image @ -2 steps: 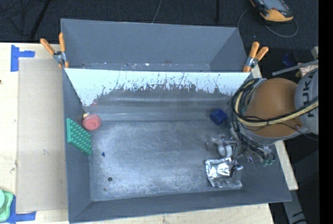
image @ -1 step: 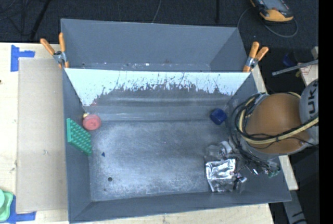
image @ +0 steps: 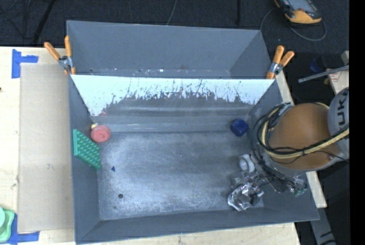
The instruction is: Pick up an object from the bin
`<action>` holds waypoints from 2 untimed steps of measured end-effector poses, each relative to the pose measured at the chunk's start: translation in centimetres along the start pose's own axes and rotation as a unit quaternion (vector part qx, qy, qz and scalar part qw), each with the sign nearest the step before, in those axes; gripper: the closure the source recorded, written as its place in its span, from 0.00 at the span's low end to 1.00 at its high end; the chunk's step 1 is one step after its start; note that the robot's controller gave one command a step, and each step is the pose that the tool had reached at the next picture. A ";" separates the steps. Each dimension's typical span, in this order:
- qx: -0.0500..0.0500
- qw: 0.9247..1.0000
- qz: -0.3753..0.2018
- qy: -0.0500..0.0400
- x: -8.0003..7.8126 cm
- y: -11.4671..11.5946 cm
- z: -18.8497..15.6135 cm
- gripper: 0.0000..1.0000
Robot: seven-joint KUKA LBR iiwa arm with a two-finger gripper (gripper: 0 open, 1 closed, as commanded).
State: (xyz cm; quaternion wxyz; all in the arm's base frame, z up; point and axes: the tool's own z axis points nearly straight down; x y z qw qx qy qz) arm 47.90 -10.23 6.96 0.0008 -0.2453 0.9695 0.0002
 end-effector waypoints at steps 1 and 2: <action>0.004 1.000 -0.007 -0.004 -4.5 -4.0 -11.9 1.00; 0.001 0.976 -0.217 -0.001 -2.4 -5.4 -21.6 1.00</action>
Offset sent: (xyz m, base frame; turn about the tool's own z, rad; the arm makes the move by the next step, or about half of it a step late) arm 0.0545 -0.0140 0.1154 -0.0158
